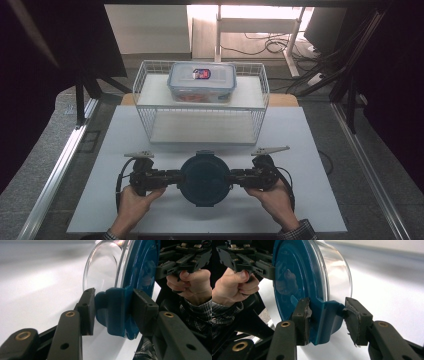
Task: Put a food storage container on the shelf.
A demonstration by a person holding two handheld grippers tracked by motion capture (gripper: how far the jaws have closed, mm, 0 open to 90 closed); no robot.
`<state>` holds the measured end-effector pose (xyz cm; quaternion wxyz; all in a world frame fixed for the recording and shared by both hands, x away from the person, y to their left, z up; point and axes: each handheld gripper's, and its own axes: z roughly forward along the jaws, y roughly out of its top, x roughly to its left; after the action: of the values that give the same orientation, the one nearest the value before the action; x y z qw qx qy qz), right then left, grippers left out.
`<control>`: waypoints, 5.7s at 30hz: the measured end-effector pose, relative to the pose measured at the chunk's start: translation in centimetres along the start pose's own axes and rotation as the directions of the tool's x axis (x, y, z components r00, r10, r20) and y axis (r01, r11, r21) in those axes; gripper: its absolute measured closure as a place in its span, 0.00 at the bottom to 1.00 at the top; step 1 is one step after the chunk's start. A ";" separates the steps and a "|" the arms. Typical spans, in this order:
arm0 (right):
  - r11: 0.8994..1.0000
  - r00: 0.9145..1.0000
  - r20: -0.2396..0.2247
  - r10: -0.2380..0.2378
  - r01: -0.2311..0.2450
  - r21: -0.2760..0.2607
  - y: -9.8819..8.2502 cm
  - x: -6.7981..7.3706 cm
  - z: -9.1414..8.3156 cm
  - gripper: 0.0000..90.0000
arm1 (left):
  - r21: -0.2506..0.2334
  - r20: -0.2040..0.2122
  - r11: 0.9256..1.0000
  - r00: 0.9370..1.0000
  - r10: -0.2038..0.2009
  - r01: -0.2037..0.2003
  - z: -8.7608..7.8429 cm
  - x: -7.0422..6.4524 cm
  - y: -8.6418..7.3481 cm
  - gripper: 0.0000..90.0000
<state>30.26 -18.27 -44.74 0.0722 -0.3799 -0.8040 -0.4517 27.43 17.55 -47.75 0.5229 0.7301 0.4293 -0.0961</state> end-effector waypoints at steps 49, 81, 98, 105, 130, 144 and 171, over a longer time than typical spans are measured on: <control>0.976 0.993 0.056 -0.101 0.110 -0.187 14.2 3.0 -5.7 0.63 | -0.139 -0.006 0.984 0.994 0.109 -0.108 -5.2 -2.9 13.8 0.63; 0.958 0.995 0.078 -0.064 0.083 -0.274 24.1 2.8 -6.9 0.63 | -0.200 -0.017 0.978 0.998 0.065 -0.067 -8.0 -1.9 25.6 0.62; 0.956 0.997 0.072 -0.002 0.023 -0.291 26.9 0.5 -6.5 0.62 | -0.227 -0.011 0.974 1.000 0.007 -0.010 -6.9 0.0 28.1 0.62; 0.953 0.998 0.061 0.025 -0.005 -0.304 27.5 -0.3 -5.9 0.62 | -0.237 -0.008 0.971 0.999 -0.034 0.031 -6.7 0.8 28.4 0.62; 0.913 0.969 0.241 0.061 0.044 -0.406 27.8 -1.6 -3.7 0.69 | -0.269 -0.171 0.963 0.985 -0.033 -0.014 -4.8 1.0 29.5 0.67; 0.926 0.924 0.354 -0.144 0.252 -0.281 23.7 2.7 -6.2 0.99 | -0.194 -0.309 0.951 0.935 0.175 -0.242 -7.1 -1.8 23.9 0.98; 0.943 0.927 0.345 -0.145 0.235 -0.234 23.8 0.1 -3.3 0.91 | -0.177 -0.320 0.953 0.930 0.181 -0.247 -4.6 -1.5 24.4 0.82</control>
<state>45.54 -13.56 -26.87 -0.1576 -0.3746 -0.7686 -0.4940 42.84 18.61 -28.20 0.5348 0.7181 0.4287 0.1204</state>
